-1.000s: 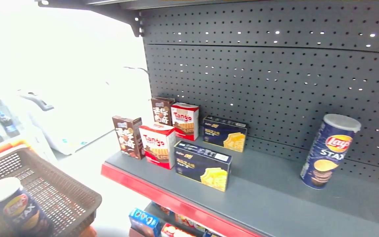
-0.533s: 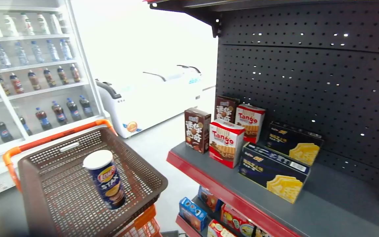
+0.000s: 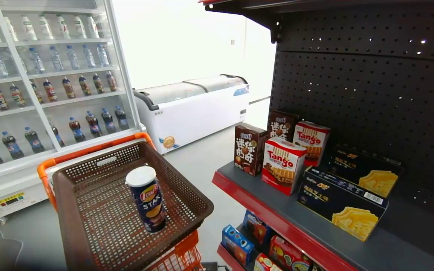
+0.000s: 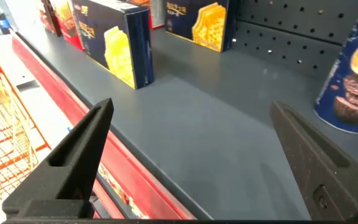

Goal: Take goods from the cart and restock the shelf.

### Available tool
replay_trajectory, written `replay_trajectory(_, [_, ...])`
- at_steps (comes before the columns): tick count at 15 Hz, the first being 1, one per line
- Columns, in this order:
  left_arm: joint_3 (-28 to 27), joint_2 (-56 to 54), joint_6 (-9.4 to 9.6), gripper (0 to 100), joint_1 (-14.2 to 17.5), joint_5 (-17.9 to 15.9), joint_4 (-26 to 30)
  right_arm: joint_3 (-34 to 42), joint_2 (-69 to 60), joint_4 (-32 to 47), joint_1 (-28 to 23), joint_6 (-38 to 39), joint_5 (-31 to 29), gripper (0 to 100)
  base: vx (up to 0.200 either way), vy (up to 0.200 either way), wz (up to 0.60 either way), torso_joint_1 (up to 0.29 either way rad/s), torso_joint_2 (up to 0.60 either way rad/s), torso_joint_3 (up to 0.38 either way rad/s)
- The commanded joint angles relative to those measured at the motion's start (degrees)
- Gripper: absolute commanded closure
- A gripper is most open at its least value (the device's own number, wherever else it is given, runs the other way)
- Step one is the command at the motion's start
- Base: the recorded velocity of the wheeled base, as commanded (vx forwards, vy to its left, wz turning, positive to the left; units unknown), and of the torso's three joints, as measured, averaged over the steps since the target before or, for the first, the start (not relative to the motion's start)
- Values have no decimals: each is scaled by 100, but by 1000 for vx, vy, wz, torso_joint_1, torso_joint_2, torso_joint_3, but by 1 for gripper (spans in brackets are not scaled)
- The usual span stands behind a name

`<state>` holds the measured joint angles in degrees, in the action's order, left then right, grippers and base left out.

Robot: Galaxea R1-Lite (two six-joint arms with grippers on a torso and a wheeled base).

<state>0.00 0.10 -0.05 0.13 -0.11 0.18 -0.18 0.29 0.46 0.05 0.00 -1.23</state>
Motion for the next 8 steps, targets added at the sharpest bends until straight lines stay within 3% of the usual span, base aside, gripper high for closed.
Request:
replay_trajectory(1, [-9, -1, 5, 0, 4, -7, 26, 1, 6, -2, 4, 0, 0, 0, 0, 0, 0, 0, 0, 0])
replay_trajectory(2, [-343, 131, 93, 0, -5, -51, 43, 1, 6, -2, 4, 0, 0, 0, 0, 0, 0, 0, 0, 0])
replay_trajectory(3, [-1143, 1071, 225, 0, -40, -68, 237, 1, 6, -2, 4, 0, 0, 0, 0, 0, 0, 0, 0, 0])
replay_trajectory(4, [-1143, 1071, 225, 0, -40, -68, 237, 1, 6, -2, 4, 0, 0, 0, 0, 0, 0, 0, 0, 0])
replay_trajectory(5, [-2241, 2724, 225, 0, -22, -24, 395, 1, 6, -2, 4, 0, 0, 0, 0, 0, 0, 0, 0, 0])
replay_trajectory(8, [-2479, 3840, 216, 0, -75, -59, 351, 1, 6, -2, 4, 0, 0, 0, 0, 0, 0, 0, 0, 0])
